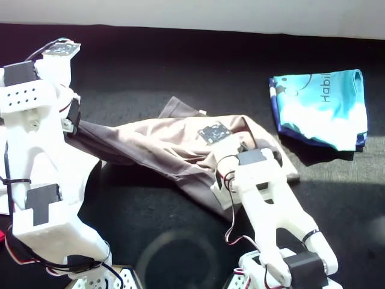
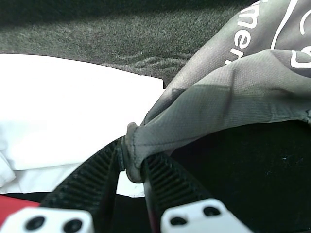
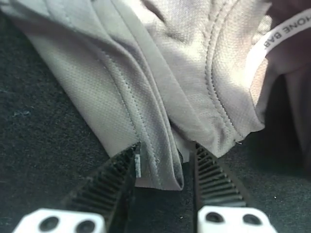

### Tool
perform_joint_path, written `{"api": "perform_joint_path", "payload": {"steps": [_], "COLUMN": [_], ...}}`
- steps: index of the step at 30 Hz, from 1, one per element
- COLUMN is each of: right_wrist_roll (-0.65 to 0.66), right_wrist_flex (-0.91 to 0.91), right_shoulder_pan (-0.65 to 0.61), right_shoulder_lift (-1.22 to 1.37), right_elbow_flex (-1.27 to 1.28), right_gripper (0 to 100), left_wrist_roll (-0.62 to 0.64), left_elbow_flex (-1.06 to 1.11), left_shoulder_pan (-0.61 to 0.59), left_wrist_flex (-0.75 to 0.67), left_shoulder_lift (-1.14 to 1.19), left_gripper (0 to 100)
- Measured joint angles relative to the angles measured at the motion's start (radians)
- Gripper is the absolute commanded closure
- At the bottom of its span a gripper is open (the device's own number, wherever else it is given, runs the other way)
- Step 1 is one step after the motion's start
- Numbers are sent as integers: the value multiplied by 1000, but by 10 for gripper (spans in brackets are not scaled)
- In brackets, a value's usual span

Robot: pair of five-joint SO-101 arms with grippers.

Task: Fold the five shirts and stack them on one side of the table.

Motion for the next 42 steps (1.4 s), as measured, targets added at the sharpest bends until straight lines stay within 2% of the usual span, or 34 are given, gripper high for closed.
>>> {"api": "perform_joint_path", "payload": {"steps": [1,10,16,20,23,29,42], "right_wrist_roll": [0,0,0,0,0,0,0], "right_wrist_flex": [0,68,169,198,186,110,38], "right_shoulder_pan": [-3,-2,138,155,120,14,-137], "right_shoulder_lift": [0,-29,-167,-187,-187,-187,-163], "right_elbow_flex": [0,-25,-224,-221,-140,18,153], "right_gripper": [998,993,992,989,971,824,822], "left_wrist_roll": [0,0,0,0,0,0,0], "left_elbow_flex": [0,0,0,-2,-20,-28,-28], "left_shoulder_pan": [0,0,0,0,0,2,2], "left_wrist_flex": [0,0,0,0,0,0,0], "left_shoulder_lift": [0,0,0,0,0,0,0], "left_gripper": [991,991,991,991,991,991,991]}}
